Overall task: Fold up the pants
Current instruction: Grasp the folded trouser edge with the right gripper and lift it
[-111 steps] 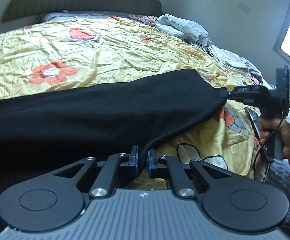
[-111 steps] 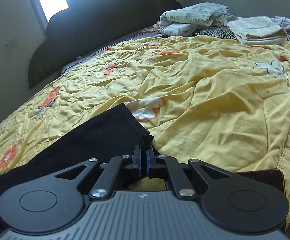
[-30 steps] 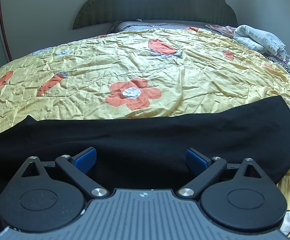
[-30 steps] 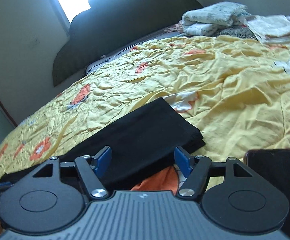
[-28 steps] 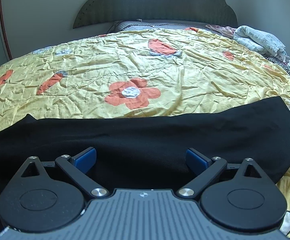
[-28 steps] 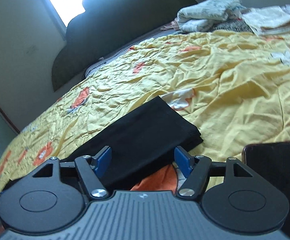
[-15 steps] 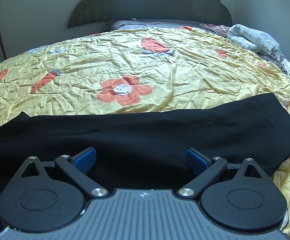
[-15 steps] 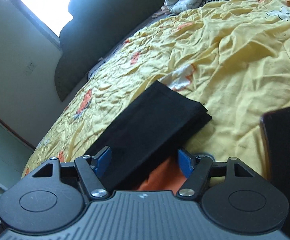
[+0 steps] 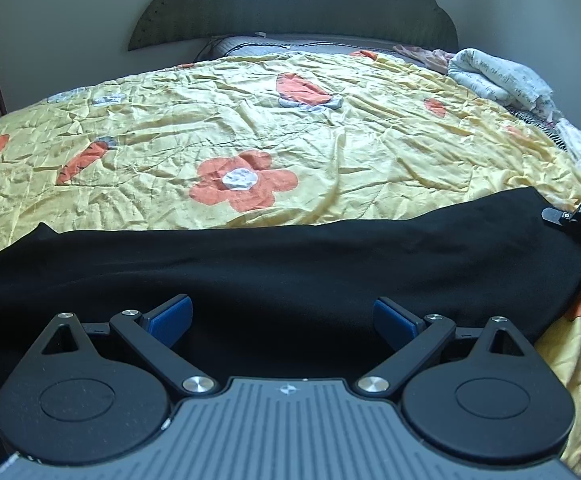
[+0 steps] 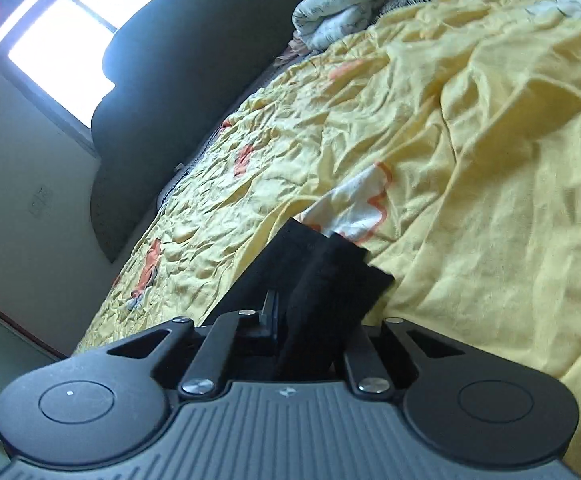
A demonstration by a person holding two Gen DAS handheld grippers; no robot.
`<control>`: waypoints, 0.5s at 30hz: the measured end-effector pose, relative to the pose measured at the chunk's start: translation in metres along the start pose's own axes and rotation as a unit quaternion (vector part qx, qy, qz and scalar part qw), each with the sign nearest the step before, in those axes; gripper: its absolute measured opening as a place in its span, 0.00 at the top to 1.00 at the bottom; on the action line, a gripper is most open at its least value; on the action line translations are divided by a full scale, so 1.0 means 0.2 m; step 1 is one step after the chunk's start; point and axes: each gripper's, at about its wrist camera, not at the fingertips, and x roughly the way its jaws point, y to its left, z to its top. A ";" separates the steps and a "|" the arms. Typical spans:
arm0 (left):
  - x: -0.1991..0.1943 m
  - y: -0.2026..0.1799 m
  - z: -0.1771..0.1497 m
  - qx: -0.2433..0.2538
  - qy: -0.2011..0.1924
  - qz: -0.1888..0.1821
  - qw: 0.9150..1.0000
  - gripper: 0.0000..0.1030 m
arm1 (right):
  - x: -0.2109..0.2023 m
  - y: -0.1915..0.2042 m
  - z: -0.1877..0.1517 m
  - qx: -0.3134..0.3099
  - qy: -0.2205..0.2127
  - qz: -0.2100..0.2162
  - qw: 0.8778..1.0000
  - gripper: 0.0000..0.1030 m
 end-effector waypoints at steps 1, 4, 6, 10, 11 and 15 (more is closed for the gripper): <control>0.00 0.01 0.00 -0.008 0.000 -0.008 1.000 0.05 | -0.02 0.04 0.00 -0.033 -0.010 -0.004 0.999 0.93; 0.00 0.03 0.02 -0.044 0.003 -0.048 0.998 0.05 | -0.07 0.20 -0.03 -0.138 -0.035 -0.011 0.990 0.93; 0.02 0.06 0.04 -0.076 0.017 -0.081 0.994 0.05 | -0.08 0.28 -0.05 -0.189 -0.038 -0.011 0.981 0.93; 0.07 0.10 0.07 -0.161 0.048 -0.160 0.973 0.05 | -0.07 0.42 -0.12 -0.270 -0.034 -0.004 0.962 0.93; 0.08 0.10 0.08 -0.183 0.056 -0.184 0.964 0.05 | -0.07 0.45 -0.15 -0.289 -0.034 -0.004 0.957 0.93; 0.17 0.09 0.13 -0.266 0.092 -0.279 0.918 0.05 | -0.07 0.53 -0.24 -0.337 -0.027 0.013 0.941 0.93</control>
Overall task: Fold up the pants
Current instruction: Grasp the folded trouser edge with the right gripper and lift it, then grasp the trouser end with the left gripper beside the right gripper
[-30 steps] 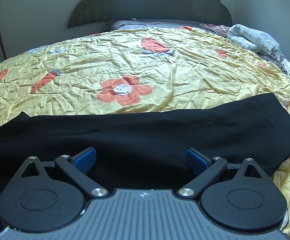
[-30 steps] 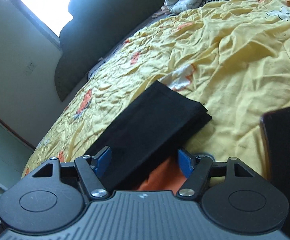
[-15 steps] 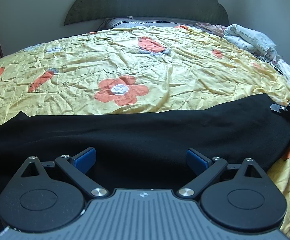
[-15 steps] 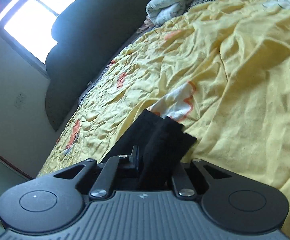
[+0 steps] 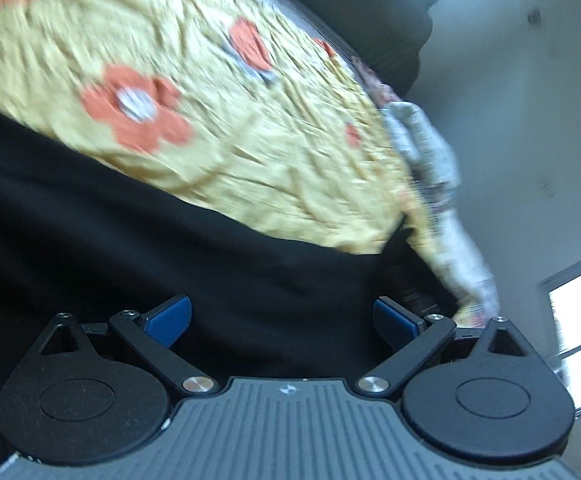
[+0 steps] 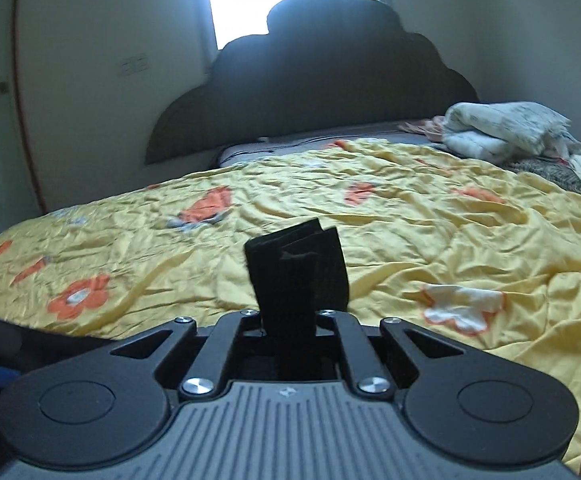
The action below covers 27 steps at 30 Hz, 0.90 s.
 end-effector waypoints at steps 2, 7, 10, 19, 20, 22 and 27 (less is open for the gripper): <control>0.06 -0.01 0.02 -0.031 0.021 -0.042 0.998 0.05 | -0.02 0.05 -0.01 -0.008 0.000 0.018 1.000 0.93; 0.18 -0.08 0.02 -0.036 0.036 -0.066 0.997 0.05 | -0.09 0.19 -0.07 -0.063 0.007 0.048 0.997 0.93; 0.23 -0.09 0.03 -0.040 0.030 -0.047 0.998 0.05 | -0.13 0.29 -0.10 -0.102 0.006 0.060 0.993 0.93; 0.23 -0.03 0.05 -0.043 0.020 -0.032 0.998 0.63 | -0.21 0.51 -0.18 -0.184 -0.005 0.088 0.979 0.93; 0.22 -0.02 0.05 -0.039 0.014 -0.028 0.999 0.70 | -0.20 0.53 -0.18 -0.186 -0.003 0.089 0.979 0.93; 0.19 -0.02 0.04 -0.019 -0.003 -0.016 1.000 0.76 | -0.20 0.55 -0.20 -0.190 -0.003 0.089 0.978 0.93; 0.14 -0.05 0.02 0.052 -0.025 0.029 0.998 0.79 | -0.19 0.59 -0.20 -0.185 0.004 0.099 0.978 0.93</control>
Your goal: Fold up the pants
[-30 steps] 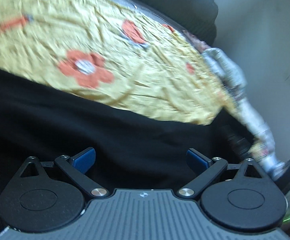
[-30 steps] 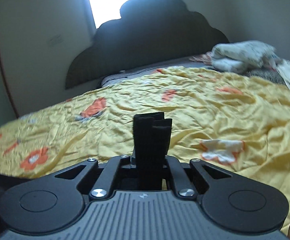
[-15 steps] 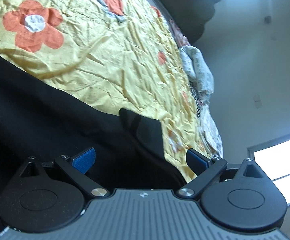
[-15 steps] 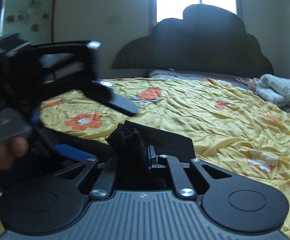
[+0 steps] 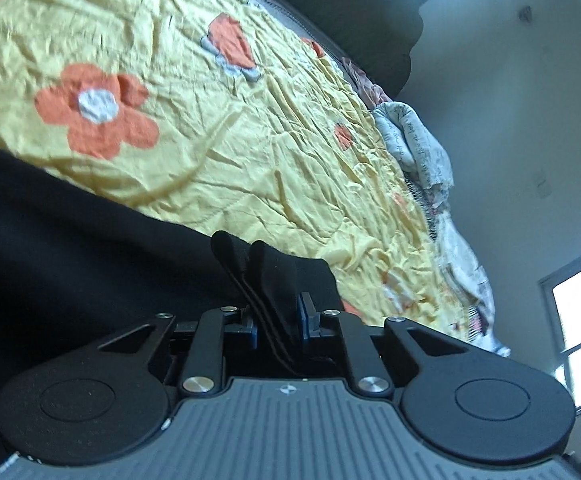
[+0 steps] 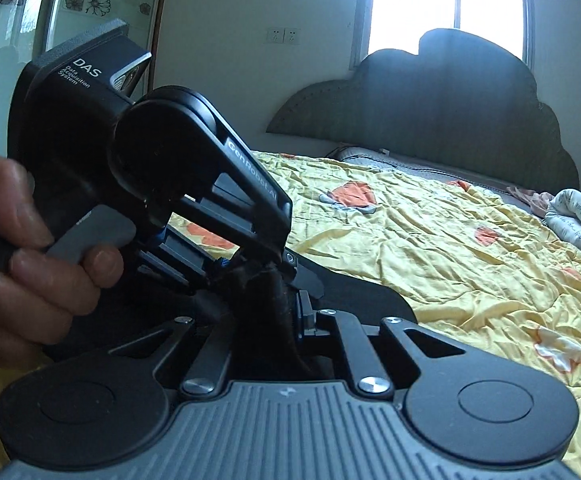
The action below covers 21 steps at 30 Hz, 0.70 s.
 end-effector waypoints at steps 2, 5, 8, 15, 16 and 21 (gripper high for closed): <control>-0.02 -0.02 0.00 0.036 -0.006 0.024 0.999 0.79 | 0.01 0.02 0.00 -0.002 0.002 0.004 1.000 0.93; -0.07 -0.05 -0.01 0.088 -0.022 0.061 0.994 0.80 | 0.02 0.06 0.01 -0.005 0.005 0.012 1.000 0.92; -0.12 -0.08 -0.03 0.133 -0.039 0.091 0.986 0.80 | 0.03 0.09 0.03 -0.004 0.003 0.021 1.000 0.92; -0.21 -0.09 -0.05 0.187 -0.064 0.133 0.971 0.81 | 0.03 0.17 0.06 0.001 -0.006 0.038 0.999 0.92; -0.22 -0.08 -0.06 0.190 -0.066 0.137 0.970 0.81 | 0.03 0.18 0.06 0.003 -0.006 0.041 0.999 0.92; -0.27 -0.05 -0.05 0.201 -0.074 0.152 0.965 0.82 | 0.04 0.20 0.06 0.014 -0.006 0.056 0.998 0.92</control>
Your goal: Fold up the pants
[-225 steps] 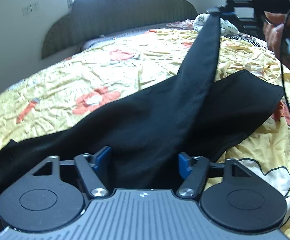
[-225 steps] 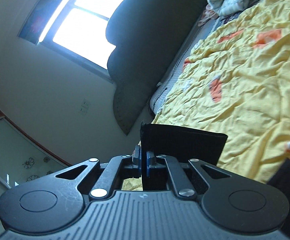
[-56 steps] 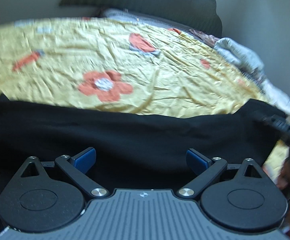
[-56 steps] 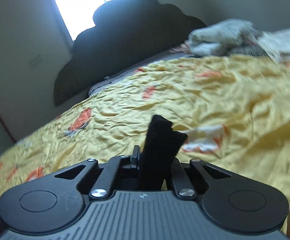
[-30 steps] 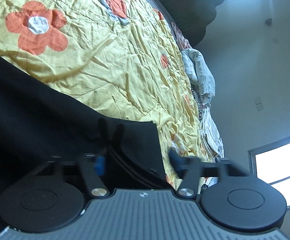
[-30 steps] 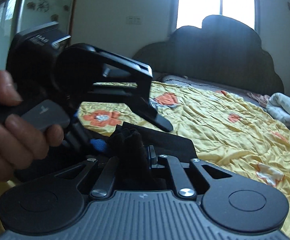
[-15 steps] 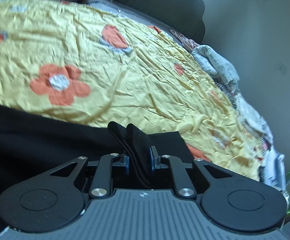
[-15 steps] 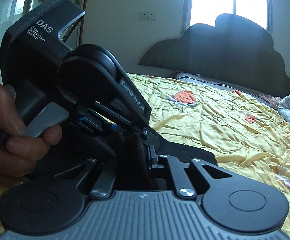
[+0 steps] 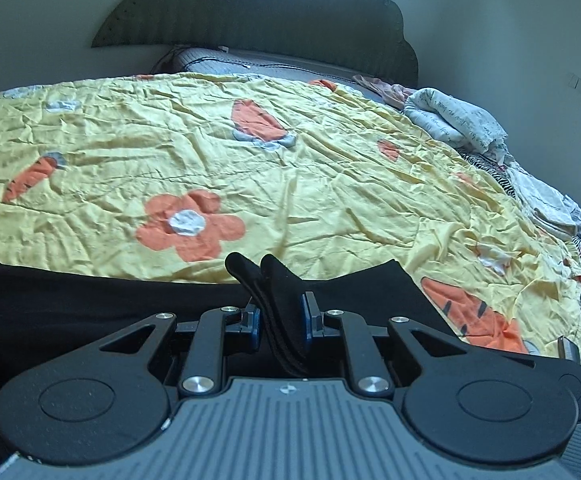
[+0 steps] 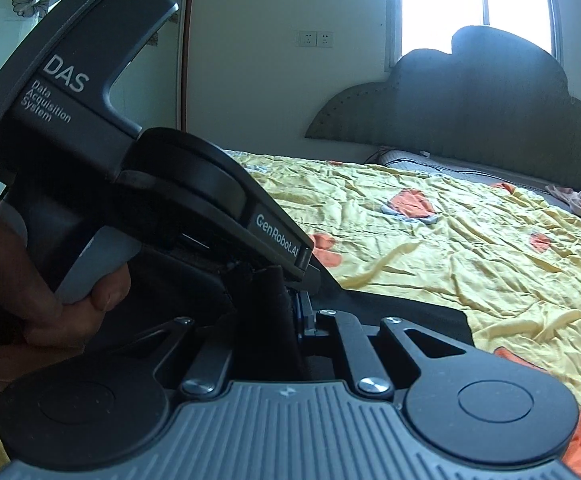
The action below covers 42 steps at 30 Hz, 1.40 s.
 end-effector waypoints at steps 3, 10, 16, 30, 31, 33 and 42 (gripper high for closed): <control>-0.02 0.03 0.00 0.005 -0.003 0.009 1.000 0.82 | 0.02 0.01 0.01 0.004 0.000 0.009 1.000 0.92; -0.06 0.14 -0.01 0.003 -0.008 0.022 1.000 0.82 | 0.08 0.06 0.03 0.002 0.002 0.028 1.000 0.92; -0.10 0.24 -0.02 -0.006 -0.012 0.036 0.999 0.82 | 0.12 0.12 0.04 0.001 0.004 0.048 0.999 0.92; -0.19 0.46 -0.06 -0.028 -0.018 0.068 0.997 0.82 | 0.29 0.11 0.07 -0.022 0.010 0.092 0.995 0.92; -0.19 0.47 -0.06 -0.029 -0.018 0.070 0.997 0.82 | 0.30 0.11 0.08 -0.023 0.011 0.095 0.995 0.92; -0.20 0.49 -0.07 -0.031 -0.018 0.074 0.997 0.82 | 0.33 0.08 0.08 -0.029 0.011 0.098 0.995 0.92; -0.21 0.56 -0.08 -0.040 -0.019 0.087 0.995 0.82 | 0.26 0.06 0.06 -0.053 0.008 0.105 0.993 0.92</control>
